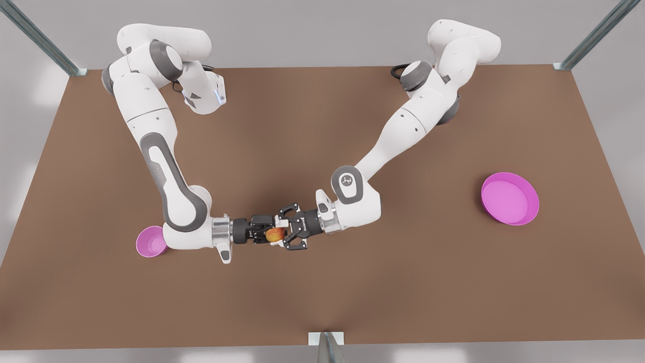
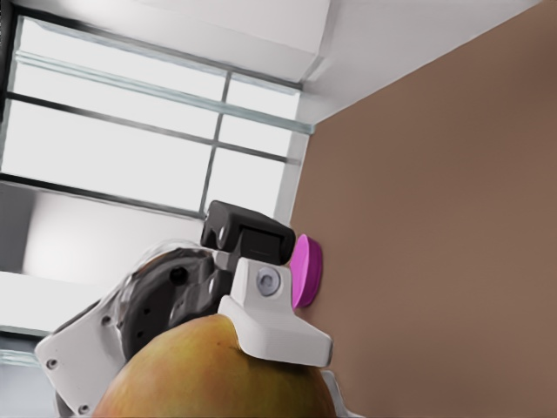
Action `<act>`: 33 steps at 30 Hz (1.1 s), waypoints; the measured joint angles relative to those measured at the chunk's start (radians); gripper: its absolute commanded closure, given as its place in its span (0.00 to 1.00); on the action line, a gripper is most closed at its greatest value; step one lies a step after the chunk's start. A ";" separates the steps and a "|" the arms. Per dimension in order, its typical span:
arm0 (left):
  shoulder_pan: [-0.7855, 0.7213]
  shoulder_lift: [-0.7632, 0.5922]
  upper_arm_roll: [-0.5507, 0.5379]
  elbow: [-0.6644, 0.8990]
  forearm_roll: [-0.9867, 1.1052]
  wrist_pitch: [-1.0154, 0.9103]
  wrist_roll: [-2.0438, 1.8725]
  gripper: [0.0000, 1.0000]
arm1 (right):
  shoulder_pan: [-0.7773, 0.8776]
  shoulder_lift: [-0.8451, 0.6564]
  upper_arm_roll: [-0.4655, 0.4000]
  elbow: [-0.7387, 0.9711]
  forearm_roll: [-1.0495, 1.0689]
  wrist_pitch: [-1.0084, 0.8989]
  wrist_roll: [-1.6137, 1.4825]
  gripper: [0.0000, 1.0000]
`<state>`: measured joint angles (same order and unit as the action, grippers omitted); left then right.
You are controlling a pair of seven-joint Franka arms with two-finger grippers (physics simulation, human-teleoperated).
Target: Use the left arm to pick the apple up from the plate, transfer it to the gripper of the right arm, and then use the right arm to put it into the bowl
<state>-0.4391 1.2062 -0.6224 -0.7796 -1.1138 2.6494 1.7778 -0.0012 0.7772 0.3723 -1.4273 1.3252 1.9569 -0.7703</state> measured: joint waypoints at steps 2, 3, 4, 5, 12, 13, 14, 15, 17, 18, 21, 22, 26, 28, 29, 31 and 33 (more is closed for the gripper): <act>0.000 0.000 0.000 0.000 0.000 0.000 0.004 0.35 | -0.009 -0.002 0.012 0.000 0.003 0.000 -0.006 0.31; 0.000 0.000 0.000 0.000 -0.001 0.000 0.006 0.35 | -0.012 -0.002 0.016 0.000 0.005 0.000 -0.008 0.31; 0.000 0.000 0.000 0.000 -0.001 0.000 0.007 0.32 | -0.015 -0.002 0.018 0.001 0.006 0.000 -0.011 0.31; 0.000 -0.001 0.000 0.000 0.000 -0.001 0.007 0.06 | -0.018 -0.003 0.020 0.002 0.006 0.000 -0.013 0.31; 0.001 -0.004 0.002 0.000 0.001 -0.005 0.001 0.01 | -0.075 0.000 0.036 -0.003 0.000 -0.015 -0.027 0.31; 0.002 -0.004 0.002 0.000 0.001 -0.005 0.000 0.01 | -0.092 0.000 0.035 -0.003 -0.011 -0.022 -0.029 0.31; 0.002 -0.004 0.003 0.000 0.001 -0.005 -0.001 0.01 | -0.114 0.001 0.034 -0.004 -0.028 -0.032 -0.031 0.31; 0.001 -0.004 0.003 0.000 0.001 -0.005 -0.003 0.01 | -0.141 0.001 0.033 -0.005 -0.055 -0.043 -0.032 0.31; 0.002 -0.005 0.003 0.000 0.002 -0.005 -0.007 0.01 | -0.212 -0.001 0.033 -0.005 -0.134 -0.076 -0.035 0.31; 0.026 -0.035 0.021 -0.025 0.013 -0.007 -0.019 0.00 | -0.244 -0.002 0.033 -0.005 -0.182 -0.093 -0.036 0.31; 0.229 -0.247 0.140 -0.170 0.347 -0.172 -0.148 0.00 | -0.348 -0.008 0.039 -0.004 -0.378 -0.153 -0.040 0.31; 0.309 -0.314 0.151 -0.182 0.504 -0.281 -0.201 0.00 | -0.377 -0.011 0.040 -0.003 -0.451 -0.172 -0.042 0.31; 0.473 -0.516 0.159 -0.194 1.083 -0.752 -0.449 0.00 | -0.463 -0.014 0.038 0.016 -0.733 -0.223 -0.055 0.31; 0.519 -0.585 0.161 -0.195 1.235 -0.923 -0.582 0.00 | -0.478 -0.013 0.033 0.036 -0.868 -0.236 -0.060 0.31; 0.534 -0.639 0.196 -0.210 1.257 -0.987 -0.647 0.00 | -0.483 -0.012 0.031 0.047 -0.929 -0.241 -0.062 0.31; 0.452 -0.883 0.463 -0.476 1.198 -1.033 -0.765 0.00 | -0.492 -0.007 0.029 0.076 -1.035 -0.243 -0.067 0.31; 0.408 -1.039 0.588 -0.655 1.153 -1.037 -0.860 0.00 | -0.493 -0.003 0.029 0.092 -1.123 -0.234 -0.071 0.30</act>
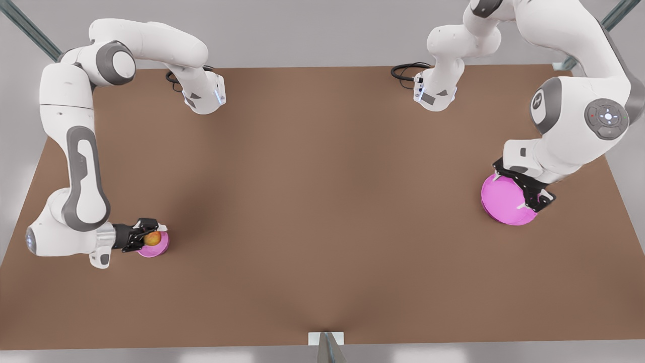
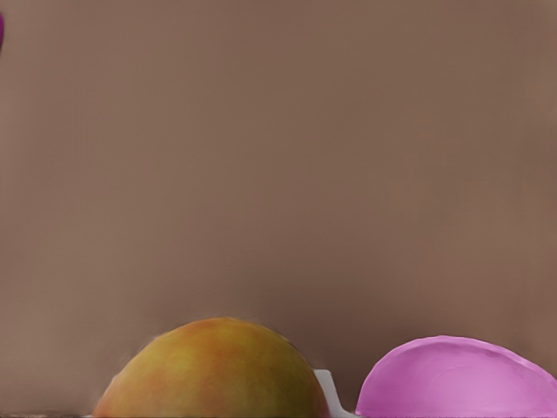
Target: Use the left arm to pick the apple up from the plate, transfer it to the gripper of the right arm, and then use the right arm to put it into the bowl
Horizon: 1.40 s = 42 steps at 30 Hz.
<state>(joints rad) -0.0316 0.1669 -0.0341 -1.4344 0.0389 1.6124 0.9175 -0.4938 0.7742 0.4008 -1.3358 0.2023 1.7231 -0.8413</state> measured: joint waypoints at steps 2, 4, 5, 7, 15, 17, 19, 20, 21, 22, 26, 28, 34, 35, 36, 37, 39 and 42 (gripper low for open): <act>0.002 -0.034 0.033 -0.024 -0.021 -0.012 -0.083 0.00 | 0.002 0.006 0.000 0.005 -0.067 0.017 -0.004 0.30; -0.012 -0.026 0.041 -0.029 -0.008 -0.021 -0.159 0.00 | 0.004 0.017 -0.001 0.005 -0.110 0.032 -0.007 0.30; -0.025 -0.012 0.041 -0.024 -0.002 -0.024 -0.197 0.00 | 0.004 0.022 -0.001 0.005 -0.127 0.039 -0.008 0.30; -0.043 0.029 0.041 0.008 0.006 -0.029 -0.276 0.00 | 0.004 0.030 -0.001 0.004 -0.152 0.052 -0.011 0.30; -0.039 0.061 0.043 0.025 0.017 -0.034 -0.544 0.00 | 0.000 0.055 -0.010 -0.001 -0.257 0.118 -0.021 0.29; -0.039 0.066 0.043 0.026 0.018 -0.034 -0.595 0.00 | 0.000 0.055 -0.010 -0.003 -0.271 0.125 -0.024 0.21; -0.040 0.068 0.043 0.027 0.018 -0.035 -0.640 0.00 | 0.001 0.054 -0.010 -0.005 -0.280 0.129 -0.027 0.10; -0.041 0.069 0.043 0.027 0.018 -0.035 -0.661 0.00 | 0.002 0.054 -0.010 -0.005 -0.283 0.130 -0.028 0.06; -0.041 0.069 0.043 0.027 0.018 -0.035 -0.681 0.00 | 0.002 0.054 -0.010 -0.005 -0.285 0.132 -0.029 0.04; -0.041 0.069 0.043 0.027 0.018 -0.035 -0.699 0.00 | 0.002 0.053 -0.010 -0.004 -0.287 0.133 -0.030 0.03; -0.041 0.068 0.042 0.030 0.018 -0.035 -0.763 0.00 | 0.061 -0.073 0.017 0.097 -0.326 0.104 -0.018 0.02; -0.041 0.072 0.041 0.037 0.018 -0.035 -0.785 0.00 | 0.166 -0.219 0.024 0.136 -0.386 0.041 0.033 0.00; -0.044 0.094 0.026 0.076 0.017 -0.036 -0.831 0.00 | 0.535 -0.568 -0.296 -0.020 -0.352 -0.121 0.265 0.00; -0.044 0.094 0.025 0.078 0.018 -0.035 -0.837 0.00 | 0.564 -0.565 -0.355 -0.017 -0.330 -0.135 0.297 0.00; -0.044 0.095 0.025 0.079 0.018 -0.035 -0.843 0.00 | 0.573 -0.557 -0.385 -0.013 -0.313 -0.147 0.328 0.00; -0.044 0.096 0.025 0.081 0.018 -0.035 -0.849 0.00 | 0.580 -0.551 -0.400 -0.011 -0.299 -0.157 0.357 0.00; -0.044 0.099 0.025 0.085 0.018 -0.035 -0.859 0.00 | 0.592 -0.547 -0.410 -0.009 -0.281 -0.171 0.411 0.00; -0.044 0.114 0.025 0.100 0.019 -0.035 -0.873 0.00 | 0.600 -0.545 -0.410 -0.008 -0.267 -0.185 0.481 0.00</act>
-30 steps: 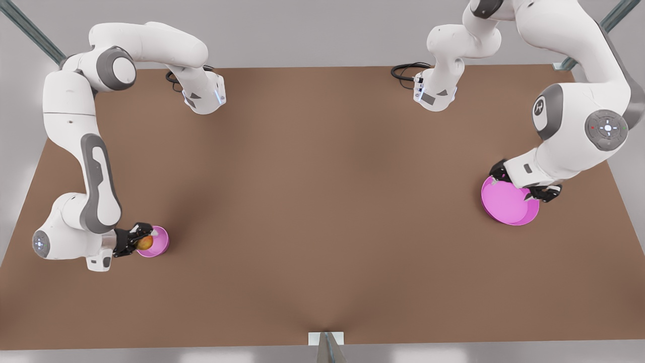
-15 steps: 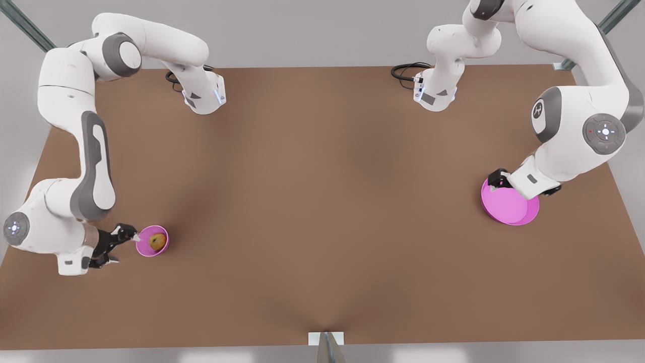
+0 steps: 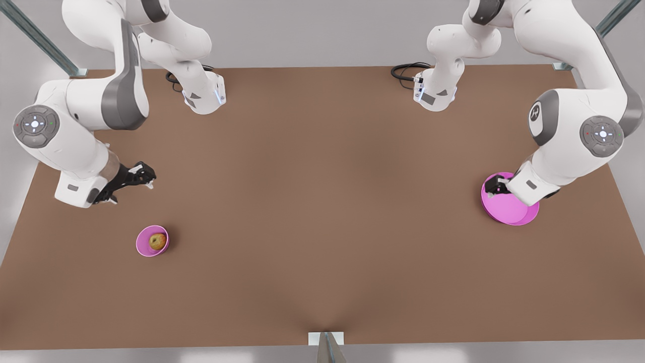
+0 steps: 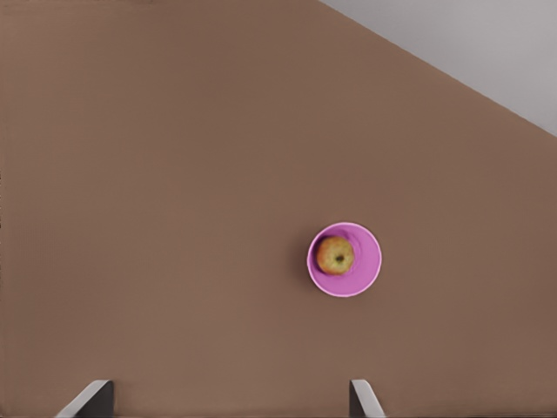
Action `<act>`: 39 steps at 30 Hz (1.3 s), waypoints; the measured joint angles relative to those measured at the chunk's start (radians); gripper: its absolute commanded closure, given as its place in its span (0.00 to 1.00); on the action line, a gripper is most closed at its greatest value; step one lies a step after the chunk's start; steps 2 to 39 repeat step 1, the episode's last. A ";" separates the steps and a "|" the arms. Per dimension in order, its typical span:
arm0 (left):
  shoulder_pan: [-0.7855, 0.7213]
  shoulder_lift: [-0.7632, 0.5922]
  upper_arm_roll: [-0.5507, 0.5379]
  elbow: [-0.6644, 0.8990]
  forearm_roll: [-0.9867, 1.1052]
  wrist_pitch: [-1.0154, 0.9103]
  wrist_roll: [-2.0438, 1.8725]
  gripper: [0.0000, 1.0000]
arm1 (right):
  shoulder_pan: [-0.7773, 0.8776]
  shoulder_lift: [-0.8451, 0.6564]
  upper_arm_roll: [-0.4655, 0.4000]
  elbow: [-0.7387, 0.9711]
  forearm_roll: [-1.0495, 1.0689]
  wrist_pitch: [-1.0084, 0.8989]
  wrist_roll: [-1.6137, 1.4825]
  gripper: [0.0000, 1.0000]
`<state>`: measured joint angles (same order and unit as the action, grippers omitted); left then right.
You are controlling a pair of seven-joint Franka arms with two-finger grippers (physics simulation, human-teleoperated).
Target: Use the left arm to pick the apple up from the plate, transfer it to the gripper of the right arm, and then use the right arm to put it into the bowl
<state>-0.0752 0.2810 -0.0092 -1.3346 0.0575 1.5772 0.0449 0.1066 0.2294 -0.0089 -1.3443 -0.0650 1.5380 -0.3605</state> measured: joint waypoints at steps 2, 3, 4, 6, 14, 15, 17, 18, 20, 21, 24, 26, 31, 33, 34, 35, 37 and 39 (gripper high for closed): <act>0.000 0.002 0.000 0.001 0.000 0.000 -0.004 0.00 | -0.001 0.000 -0.001 0.000 0.003 -0.003 0.020 0.00; 0.000 0.002 0.000 0.001 0.000 0.000 -0.004 0.00 | -0.001 0.000 -0.001 0.000 0.003 -0.003 0.020 0.00; 0.000 0.002 0.000 0.001 0.000 0.000 -0.004 0.00 | -0.001 0.000 -0.001 0.000 0.003 -0.003 0.020 0.00; 0.000 0.002 0.000 0.001 0.000 0.000 -0.004 0.00 | -0.001 0.000 -0.001 0.000 0.003 -0.003 0.020 0.00; 0.000 0.002 0.000 0.001 0.000 0.000 -0.004 0.00 | -0.001 0.000 -0.001 0.000 0.003 -0.003 0.020 0.00; 0.000 0.002 0.000 0.001 0.000 0.000 -0.004 0.00 | -0.001 0.000 -0.001 0.000 0.003 -0.003 0.020 0.00; 0.000 0.002 0.000 0.001 0.000 0.000 -0.004 0.00 | -0.001 0.000 -0.001 0.000 0.003 -0.003 0.020 0.00; 0.000 0.002 0.000 0.001 0.000 0.000 -0.004 0.00 | -0.001 0.000 -0.001 0.000 0.003 -0.003 0.020 0.00; 0.000 0.002 0.000 0.001 0.000 0.000 -0.004 0.00 | -0.001 0.000 -0.001 0.000 0.003 -0.003 0.020 0.00; 0.000 0.002 0.000 0.001 0.000 0.000 -0.004 0.00 | -0.001 0.000 -0.001 0.000 0.003 -0.003 0.020 0.00; 0.000 0.002 0.000 0.001 0.000 0.000 -0.004 0.00 | -0.001 0.000 -0.001 0.000 0.003 -0.003 0.020 0.00; 0.000 0.002 0.000 0.001 0.000 0.000 -0.004 0.00 | -0.001 0.000 -0.001 0.000 0.003 -0.003 0.020 0.00; 0.000 0.002 0.000 0.001 0.000 0.000 -0.004 0.00 | -0.001 0.000 -0.001 0.000 0.003 -0.003 0.020 0.00; 0.000 0.002 0.000 0.001 0.000 0.000 -0.004 0.00 | -0.001 0.000 -0.001 0.000 0.003 -0.003 0.020 0.00; 0.000 0.002 0.000 0.001 0.000 0.000 -0.004 0.00 | -0.001 0.000 -0.001 0.000 0.003 -0.003 0.020 0.00; 0.000 0.002 0.000 0.001 0.000 0.000 -0.004 0.00 | -0.001 0.000 -0.001 0.000 0.003 -0.003 0.020 0.00; 0.000 0.002 0.000 0.001 0.000 0.000 -0.004 0.00 | -0.001 0.000 -0.001 0.000 0.003 -0.003 0.020 0.00; 0.000 0.002 0.000 0.001 0.000 0.000 -0.004 0.00 | -0.001 0.000 -0.001 0.000 0.003 -0.003 0.020 0.00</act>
